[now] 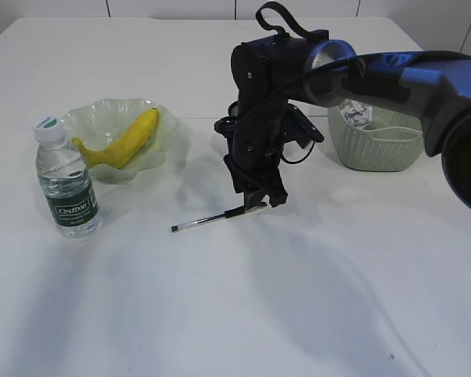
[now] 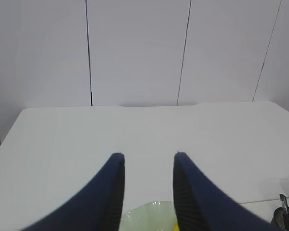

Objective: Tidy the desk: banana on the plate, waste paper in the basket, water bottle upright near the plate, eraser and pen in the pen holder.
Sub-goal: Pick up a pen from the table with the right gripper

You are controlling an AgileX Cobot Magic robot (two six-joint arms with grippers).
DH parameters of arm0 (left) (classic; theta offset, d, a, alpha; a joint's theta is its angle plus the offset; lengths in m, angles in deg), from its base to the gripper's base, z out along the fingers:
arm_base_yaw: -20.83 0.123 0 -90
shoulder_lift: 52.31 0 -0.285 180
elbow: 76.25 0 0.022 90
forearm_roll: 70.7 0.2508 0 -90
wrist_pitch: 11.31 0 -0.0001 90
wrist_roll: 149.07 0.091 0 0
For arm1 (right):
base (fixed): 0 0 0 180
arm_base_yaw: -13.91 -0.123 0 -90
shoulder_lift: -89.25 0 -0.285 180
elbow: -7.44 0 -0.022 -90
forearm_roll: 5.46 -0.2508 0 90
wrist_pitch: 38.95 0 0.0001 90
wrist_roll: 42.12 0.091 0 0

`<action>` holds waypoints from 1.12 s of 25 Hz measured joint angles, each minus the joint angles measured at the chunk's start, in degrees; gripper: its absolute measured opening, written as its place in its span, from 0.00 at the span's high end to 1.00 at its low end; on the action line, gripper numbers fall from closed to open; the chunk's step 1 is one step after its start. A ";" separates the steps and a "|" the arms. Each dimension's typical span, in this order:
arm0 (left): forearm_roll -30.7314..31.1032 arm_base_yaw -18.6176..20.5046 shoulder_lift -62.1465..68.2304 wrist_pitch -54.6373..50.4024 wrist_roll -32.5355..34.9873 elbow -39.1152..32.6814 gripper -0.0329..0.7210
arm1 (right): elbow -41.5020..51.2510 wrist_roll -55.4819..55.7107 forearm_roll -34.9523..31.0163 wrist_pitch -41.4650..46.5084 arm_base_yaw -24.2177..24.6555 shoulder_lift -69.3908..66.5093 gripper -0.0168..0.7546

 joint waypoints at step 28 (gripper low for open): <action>0.00 0.00 0.00 0.15 0.00 0.00 0.64 | 0.00 0.39 2.01 -1.10 0.00 0.00 0.64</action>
